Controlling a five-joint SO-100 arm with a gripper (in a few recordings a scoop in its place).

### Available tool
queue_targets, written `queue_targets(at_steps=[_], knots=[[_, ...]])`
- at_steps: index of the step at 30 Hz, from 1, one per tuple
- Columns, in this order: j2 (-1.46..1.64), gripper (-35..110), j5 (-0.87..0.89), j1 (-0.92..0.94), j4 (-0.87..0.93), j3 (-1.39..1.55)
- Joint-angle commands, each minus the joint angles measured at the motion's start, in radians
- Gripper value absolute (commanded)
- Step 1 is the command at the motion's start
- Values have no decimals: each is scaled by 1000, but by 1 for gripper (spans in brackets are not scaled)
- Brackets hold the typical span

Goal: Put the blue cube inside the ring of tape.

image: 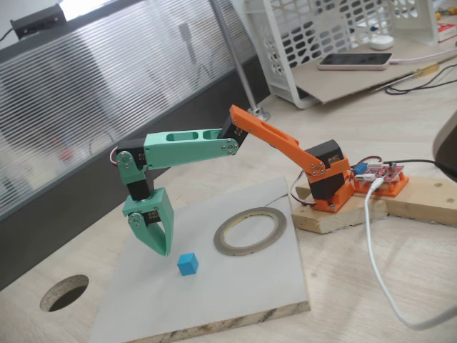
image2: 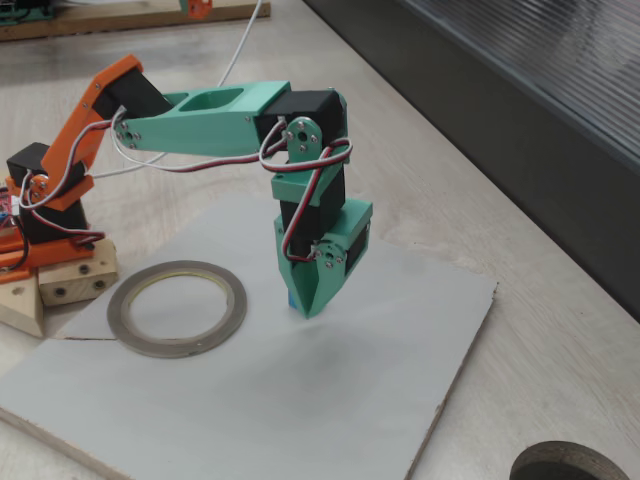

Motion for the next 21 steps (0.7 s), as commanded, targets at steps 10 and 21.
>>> queue_targets(at_steps=[10,21], knots=[[57,3,6,-9,25,-14],[57,3,3,0,23,-12]])
